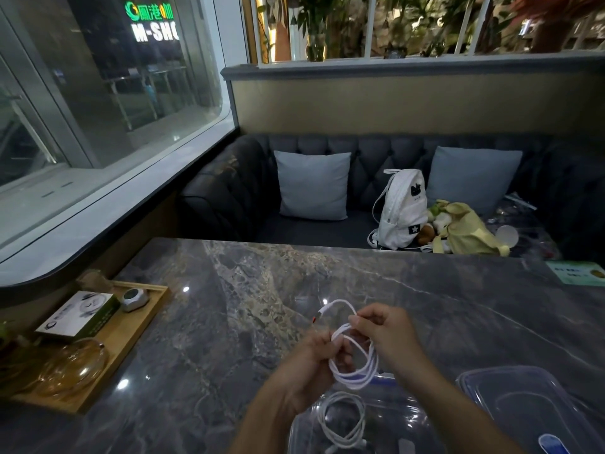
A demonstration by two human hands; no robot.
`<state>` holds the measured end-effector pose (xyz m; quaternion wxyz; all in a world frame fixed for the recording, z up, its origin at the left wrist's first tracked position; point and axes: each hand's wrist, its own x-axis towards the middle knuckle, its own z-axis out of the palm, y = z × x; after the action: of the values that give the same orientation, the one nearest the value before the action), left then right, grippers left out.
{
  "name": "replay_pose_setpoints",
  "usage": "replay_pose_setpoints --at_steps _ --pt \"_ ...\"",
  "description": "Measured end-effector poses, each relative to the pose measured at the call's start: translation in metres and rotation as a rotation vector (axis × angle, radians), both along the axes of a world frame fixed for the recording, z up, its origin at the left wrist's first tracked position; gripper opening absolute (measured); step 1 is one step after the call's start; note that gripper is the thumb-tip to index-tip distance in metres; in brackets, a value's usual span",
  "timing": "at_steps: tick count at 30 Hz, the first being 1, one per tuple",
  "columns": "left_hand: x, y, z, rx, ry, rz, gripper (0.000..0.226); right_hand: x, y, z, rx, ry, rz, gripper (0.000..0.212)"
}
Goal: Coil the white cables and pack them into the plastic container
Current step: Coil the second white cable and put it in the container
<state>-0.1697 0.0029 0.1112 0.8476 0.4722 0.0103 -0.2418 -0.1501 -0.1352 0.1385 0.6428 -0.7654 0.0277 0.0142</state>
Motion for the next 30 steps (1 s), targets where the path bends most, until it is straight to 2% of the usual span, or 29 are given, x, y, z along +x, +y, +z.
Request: replay_pose_setpoints --at_steps 2,5,7,8,11,12,14,16,19,20,24,26,30 --pt "-0.003 -0.001 -0.007 -0.118 0.072 -0.008 0.007 0.001 -0.001 -0.003 -0.114 -0.006 0.005 0.019" --pt "-0.007 0.001 -0.016 -0.193 0.15 -0.032 0.008 0.001 -0.003 -0.007 -0.112 0.027 0.014 0.019" --pt "-0.006 0.002 -0.017 -0.074 0.164 -0.056 0.006 0.002 -0.004 -0.011 -0.147 0.025 -0.004 0.025" --pt "-0.006 0.002 -0.018 0.093 0.114 -0.049 0.006 0.001 -0.004 -0.013 -0.179 0.025 -0.004 0.028" --pt "-0.004 -0.002 -0.018 0.668 -0.222 0.063 0.017 -0.001 -0.004 -0.018 -0.274 0.023 0.004 0.032" --pt "-0.005 -0.003 -0.018 0.806 -0.342 0.097 0.024 -0.001 -0.005 -0.019 -0.288 0.022 0.003 0.033" --pt "-0.008 -0.006 -0.014 1.048 -0.607 0.121 0.02 -0.001 -0.006 -0.02 -0.284 0.029 0.005 0.031" --pt "-0.012 -0.007 -0.014 1.191 -0.808 0.159 0.011 -0.002 -0.006 -0.018 -0.251 0.049 0.009 0.028" --pt "-0.013 -0.006 -0.02 1.308 -1.066 0.276 0.011 -0.003 -0.008 -0.013 -0.148 0.066 0.025 0.021" --pt "-0.014 -0.008 -0.02 1.34 -1.082 0.308 0.01 -0.004 -0.008 -0.011 -0.13 0.061 0.035 0.02" --pt "-0.017 -0.017 -0.019 1.137 -0.818 0.365 0.014 -0.004 -0.002 -0.009 -0.157 -0.001 -0.02 0.023" --pt "-0.017 -0.019 -0.013 0.994 -0.659 0.404 0.017 -0.005 -0.001 -0.009 -0.104 -0.013 -0.042 0.024" --pt "-0.013 -0.024 0.0 0.491 -0.274 0.51 0.022 -0.008 0.001 -0.011 -0.003 -0.042 -0.081 0.022"
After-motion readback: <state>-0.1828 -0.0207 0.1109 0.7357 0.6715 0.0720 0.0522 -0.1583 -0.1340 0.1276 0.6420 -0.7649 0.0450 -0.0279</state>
